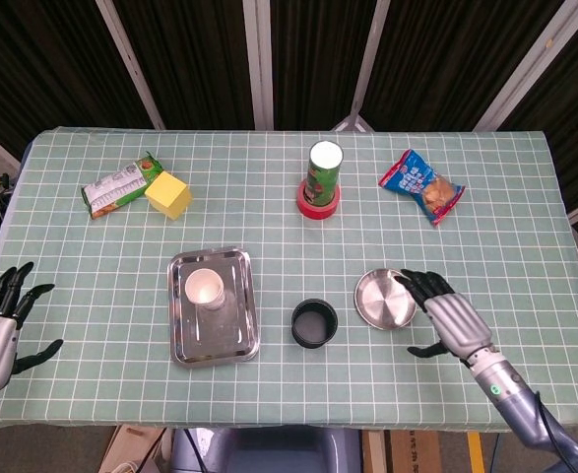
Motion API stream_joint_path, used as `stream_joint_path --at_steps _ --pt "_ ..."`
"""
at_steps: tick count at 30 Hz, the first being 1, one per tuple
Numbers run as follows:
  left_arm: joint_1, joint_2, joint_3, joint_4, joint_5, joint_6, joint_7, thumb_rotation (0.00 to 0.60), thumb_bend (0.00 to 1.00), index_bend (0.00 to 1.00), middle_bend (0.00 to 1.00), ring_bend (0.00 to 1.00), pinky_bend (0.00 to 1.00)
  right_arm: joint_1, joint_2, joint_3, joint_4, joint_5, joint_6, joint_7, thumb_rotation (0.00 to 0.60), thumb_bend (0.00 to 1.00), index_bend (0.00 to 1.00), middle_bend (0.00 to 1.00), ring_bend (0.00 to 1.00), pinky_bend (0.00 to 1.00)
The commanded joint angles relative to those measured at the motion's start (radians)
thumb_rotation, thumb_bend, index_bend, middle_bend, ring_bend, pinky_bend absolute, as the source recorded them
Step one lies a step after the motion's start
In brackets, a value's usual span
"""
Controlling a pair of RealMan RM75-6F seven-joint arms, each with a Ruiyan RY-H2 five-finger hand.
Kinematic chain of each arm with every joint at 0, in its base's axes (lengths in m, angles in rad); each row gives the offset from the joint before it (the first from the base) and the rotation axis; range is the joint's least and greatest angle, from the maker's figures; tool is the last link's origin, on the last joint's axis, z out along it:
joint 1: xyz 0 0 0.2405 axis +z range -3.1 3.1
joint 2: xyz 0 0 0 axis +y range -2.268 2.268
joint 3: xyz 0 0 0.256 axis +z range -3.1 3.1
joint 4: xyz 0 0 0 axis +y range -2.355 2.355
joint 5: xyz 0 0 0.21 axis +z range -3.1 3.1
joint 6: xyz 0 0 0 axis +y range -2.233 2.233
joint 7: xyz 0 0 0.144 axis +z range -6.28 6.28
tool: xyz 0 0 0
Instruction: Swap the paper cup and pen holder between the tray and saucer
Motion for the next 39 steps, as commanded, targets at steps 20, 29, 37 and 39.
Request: stream_joint_path --at_steps 20,29,37,39 --pt "0.034 -0.050 -0.093 0.034 -0.048 -0.029 0.115 0.600 0.07 0.22 0.00 0.00 0.04 0.224 -0.248 0.039 -0.001 0.276 -0.126 -0.282 0.600 0.00 0.00 0.04 0.10 0.00" --pt "0.043 -0.058 -0.118 0.044 -0.057 -0.034 0.106 0.600 0.07 0.22 0.00 0.00 0.04 0.247 -0.317 0.029 0.028 0.285 -0.087 -0.305 0.600 0.00 0.08 0.20 0.29 0.13" --pt "0.047 -0.064 -0.133 0.053 -0.058 -0.040 0.096 0.600 0.07 0.22 0.00 0.00 0.04 0.244 -0.394 0.030 0.066 0.256 0.000 -0.326 0.600 0.07 0.22 0.28 0.35 0.20" --pt "0.048 -0.066 -0.138 0.055 -0.060 -0.043 0.095 0.600 0.07 0.22 0.00 0.00 0.04 0.246 -0.404 0.026 0.071 0.258 0.008 -0.340 0.600 0.08 0.26 0.29 0.36 0.20"
